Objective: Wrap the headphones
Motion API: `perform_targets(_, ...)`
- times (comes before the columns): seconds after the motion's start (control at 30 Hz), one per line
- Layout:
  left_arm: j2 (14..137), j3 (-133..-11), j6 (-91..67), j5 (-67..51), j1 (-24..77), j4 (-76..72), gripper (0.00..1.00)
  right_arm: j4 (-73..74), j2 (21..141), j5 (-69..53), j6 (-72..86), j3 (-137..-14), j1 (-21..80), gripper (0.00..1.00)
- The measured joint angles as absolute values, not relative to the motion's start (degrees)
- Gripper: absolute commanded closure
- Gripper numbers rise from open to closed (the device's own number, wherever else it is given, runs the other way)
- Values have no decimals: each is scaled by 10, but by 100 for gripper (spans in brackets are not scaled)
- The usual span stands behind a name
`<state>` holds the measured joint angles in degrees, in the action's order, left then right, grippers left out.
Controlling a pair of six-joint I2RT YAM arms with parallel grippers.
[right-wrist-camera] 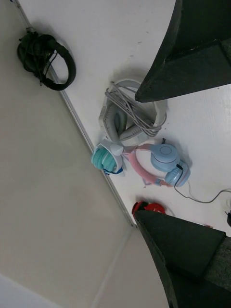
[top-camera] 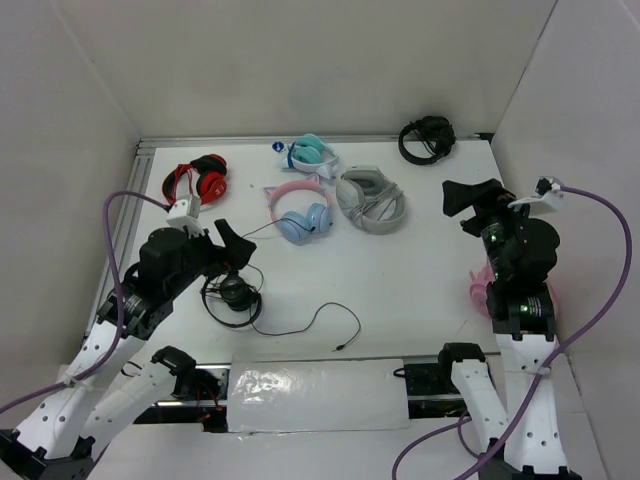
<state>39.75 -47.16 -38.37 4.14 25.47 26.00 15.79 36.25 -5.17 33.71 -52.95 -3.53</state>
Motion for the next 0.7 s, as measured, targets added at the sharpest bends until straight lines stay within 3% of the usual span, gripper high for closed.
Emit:
perform_targets(0.47, 396, -456, -394, 43, 254, 271, 1, 239, 391, 69, 409, -503, -35, 0)
perform_targets(0.7, 418, -452, -394, 27, 254, 257, 1, 208, 435, -14, 331, -478, 5, 0)
